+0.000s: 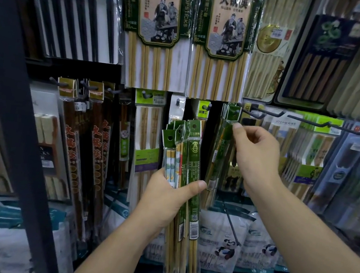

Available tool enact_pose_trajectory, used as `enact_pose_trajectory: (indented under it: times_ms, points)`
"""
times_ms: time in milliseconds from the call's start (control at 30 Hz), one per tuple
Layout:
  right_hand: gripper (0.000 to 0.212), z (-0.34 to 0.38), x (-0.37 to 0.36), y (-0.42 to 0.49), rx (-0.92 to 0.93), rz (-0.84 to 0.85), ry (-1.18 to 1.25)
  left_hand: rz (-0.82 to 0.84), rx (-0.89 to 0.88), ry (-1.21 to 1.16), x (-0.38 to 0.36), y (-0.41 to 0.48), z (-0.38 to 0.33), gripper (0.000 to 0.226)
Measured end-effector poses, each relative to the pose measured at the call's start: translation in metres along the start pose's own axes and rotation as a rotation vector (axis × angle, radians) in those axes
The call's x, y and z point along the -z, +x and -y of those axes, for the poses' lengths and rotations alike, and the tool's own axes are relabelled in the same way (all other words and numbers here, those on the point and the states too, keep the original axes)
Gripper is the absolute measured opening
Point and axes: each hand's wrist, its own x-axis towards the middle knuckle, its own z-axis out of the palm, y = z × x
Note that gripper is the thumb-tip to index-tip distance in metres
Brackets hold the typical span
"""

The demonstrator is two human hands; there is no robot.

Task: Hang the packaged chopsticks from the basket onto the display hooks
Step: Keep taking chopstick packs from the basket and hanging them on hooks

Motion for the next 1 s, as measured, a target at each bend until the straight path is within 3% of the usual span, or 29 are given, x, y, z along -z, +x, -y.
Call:
enact_pose_trajectory:
  times_ms: [100,167,267,333,500,700,1000]
  points:
    - [0.019,0.001,0.004,-0.011,0.043,-0.024,-0.014,-0.012,-0.006,0.028,0.000,-0.001,0.000,0.071]
    - [0.020,0.006,0.005,-0.023,0.103,0.092,-0.034,-0.003,-0.014,0.021,0.000,-0.001,0.000,0.068]
    - [0.016,0.014,0.001,-0.036,0.129,0.309,-0.041,0.075,-0.075,-0.009,-0.001,-0.004,-0.003,0.044]
    - [0.014,0.017,-0.001,-0.040,0.125,0.337,-0.047,0.112,-0.106,-0.018,-0.002,-0.007,-0.005,0.036]
    - [0.016,0.017,0.000,-0.037,0.093,0.321,0.003,0.108,-0.115,-0.015,-0.002,-0.008,-0.007,0.032]
    - [0.020,0.020,0.007,-0.014,0.023,0.154,0.123,0.035,-0.063,-0.075,-0.001,-0.006,-0.005,0.018]
    - [0.025,0.014,0.006,0.001,0.034,0.074,0.121,0.046,-0.011,-0.110,-0.001,-0.005,-0.002,0.030]
